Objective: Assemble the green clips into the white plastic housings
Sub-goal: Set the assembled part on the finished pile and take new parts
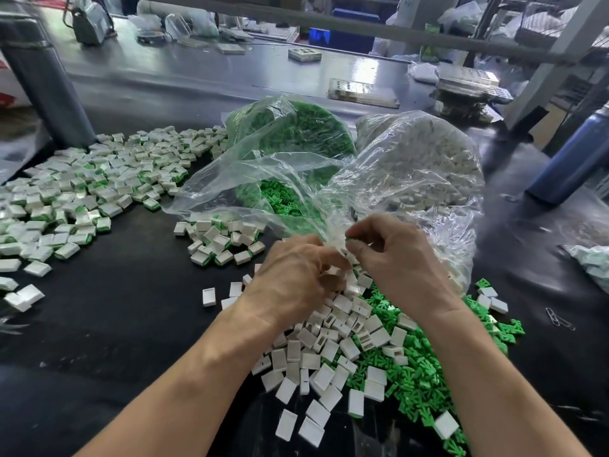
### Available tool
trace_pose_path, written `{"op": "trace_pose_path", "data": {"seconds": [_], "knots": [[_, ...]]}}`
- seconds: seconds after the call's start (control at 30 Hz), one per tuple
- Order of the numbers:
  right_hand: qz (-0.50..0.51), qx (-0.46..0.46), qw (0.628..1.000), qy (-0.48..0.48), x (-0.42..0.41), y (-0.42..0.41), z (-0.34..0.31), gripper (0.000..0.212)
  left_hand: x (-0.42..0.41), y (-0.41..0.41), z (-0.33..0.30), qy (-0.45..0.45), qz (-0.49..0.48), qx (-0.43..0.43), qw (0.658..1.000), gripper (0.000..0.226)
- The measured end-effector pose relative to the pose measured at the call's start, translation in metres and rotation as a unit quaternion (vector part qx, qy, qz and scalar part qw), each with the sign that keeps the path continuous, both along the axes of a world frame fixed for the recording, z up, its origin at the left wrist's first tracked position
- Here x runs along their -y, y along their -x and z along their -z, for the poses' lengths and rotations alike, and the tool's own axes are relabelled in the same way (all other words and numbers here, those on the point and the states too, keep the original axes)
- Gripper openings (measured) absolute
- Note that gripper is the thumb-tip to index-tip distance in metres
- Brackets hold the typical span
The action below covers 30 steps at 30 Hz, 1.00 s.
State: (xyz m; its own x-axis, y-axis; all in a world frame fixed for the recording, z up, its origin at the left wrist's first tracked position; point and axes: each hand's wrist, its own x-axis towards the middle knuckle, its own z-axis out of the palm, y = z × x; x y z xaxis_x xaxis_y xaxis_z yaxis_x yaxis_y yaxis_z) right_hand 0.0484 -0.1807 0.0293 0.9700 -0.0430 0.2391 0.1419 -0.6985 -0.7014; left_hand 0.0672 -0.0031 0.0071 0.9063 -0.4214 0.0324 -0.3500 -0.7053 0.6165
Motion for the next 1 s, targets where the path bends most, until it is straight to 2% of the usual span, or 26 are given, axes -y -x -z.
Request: {"op": "trace_pose_path", "data": {"seconds": [0.33, 0.5, 0.6, 0.7, 0.83, 1.0], "knots": [[0.012, -0.020, 0.992, -0.125, 0.007, 0.015, 0.012, 0.013, 0.001, 0.001, 0.003, 0.038, 0.009, 0.022, 0.999, 0.012], [0.015, -0.030, 0.974, -0.224, 0.004, 0.016, 0.013, 0.009, -0.001, 0.002, 0.000, 0.179, -0.025, 0.044, 0.983, 0.014], [0.005, -0.019, 0.954, -0.298, 0.002, 0.017, 0.012, 0.008, -0.002, 0.002, -0.004, 0.269, -0.050, 0.025, 0.962, 0.016], [-0.015, -0.015, 0.936, -0.351, 0.000, 0.019, 0.010, 0.014, -0.003, 0.003, -0.007, 0.296, -0.052, 0.012, 0.954, 0.022], [-0.029, 0.000, 0.926, -0.378, -0.003, 0.020, 0.007, 0.020, -0.004, 0.004, -0.006, 0.293, -0.040, 0.014, 0.955, 0.021], [-0.035, 0.007, 0.927, -0.373, -0.002, 0.020, 0.008, 0.015, -0.002, 0.004, -0.004, 0.318, -0.035, 0.005, 0.947, 0.015]]}}
